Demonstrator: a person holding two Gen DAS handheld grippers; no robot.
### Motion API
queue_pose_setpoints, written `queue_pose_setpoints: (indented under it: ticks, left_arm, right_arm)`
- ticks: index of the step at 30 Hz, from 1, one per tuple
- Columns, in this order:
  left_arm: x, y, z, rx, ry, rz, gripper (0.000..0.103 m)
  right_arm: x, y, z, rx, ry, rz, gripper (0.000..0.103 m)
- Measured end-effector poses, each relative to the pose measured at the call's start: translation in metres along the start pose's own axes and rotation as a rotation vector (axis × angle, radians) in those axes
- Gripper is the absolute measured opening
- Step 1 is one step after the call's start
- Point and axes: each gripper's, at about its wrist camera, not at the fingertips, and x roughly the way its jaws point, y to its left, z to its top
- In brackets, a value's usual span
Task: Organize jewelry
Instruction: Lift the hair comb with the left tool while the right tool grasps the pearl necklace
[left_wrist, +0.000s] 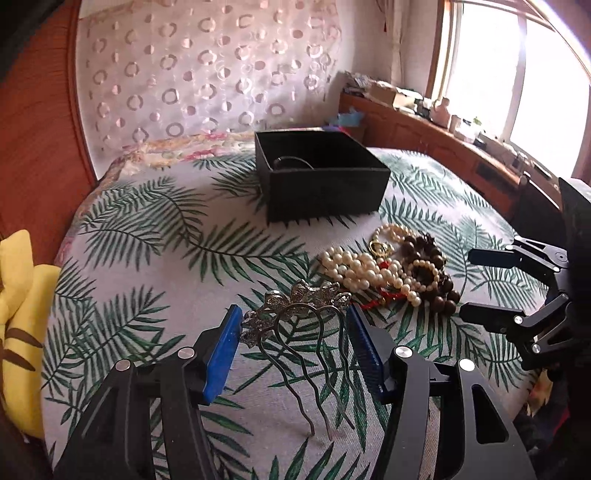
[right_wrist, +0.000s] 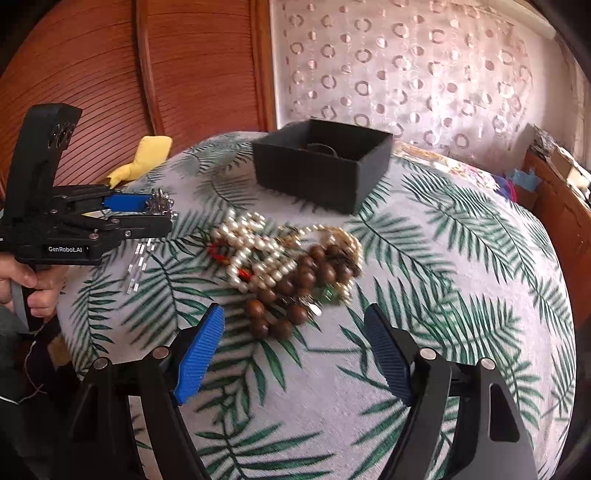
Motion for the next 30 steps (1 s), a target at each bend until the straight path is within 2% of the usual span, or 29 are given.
queue_pose_setpoints:
  ticks: [6, 12, 24, 29, 30]
  left_arm:
    - [-0.014, 0.008, -0.004, -0.030, -0.038, -0.002, 0.056]
    - [-0.024, 0.017, -0.006, -0.057, -0.062, -0.008, 0.056]
    - [-0.034, 0.025, -0.011, -0.073, -0.082, -0.011, 0.056]
    - [-0.035, 0.025, -0.012, -0.073, -0.084, -0.012, 0.056]
    - [-0.034, 0.025, -0.012, -0.072, -0.082, -0.011, 0.056]
  right_arm:
    - [0.010, 0.019, 0.023, -0.074, 0.001, 0.044, 0.049]
    - [0.032, 0.031, 0.045, -0.111, 0.035, 0.082, 0.034]
    - [0.067, 0.052, 0.061, -0.305, 0.146, -0.016, 0.032]
    - [0.075, 0.048, 0.066, -0.299, 0.152, -0.003, 0.032]
    - [0.075, 0.048, 0.066, -0.293, 0.152, 0.002, 0.026]
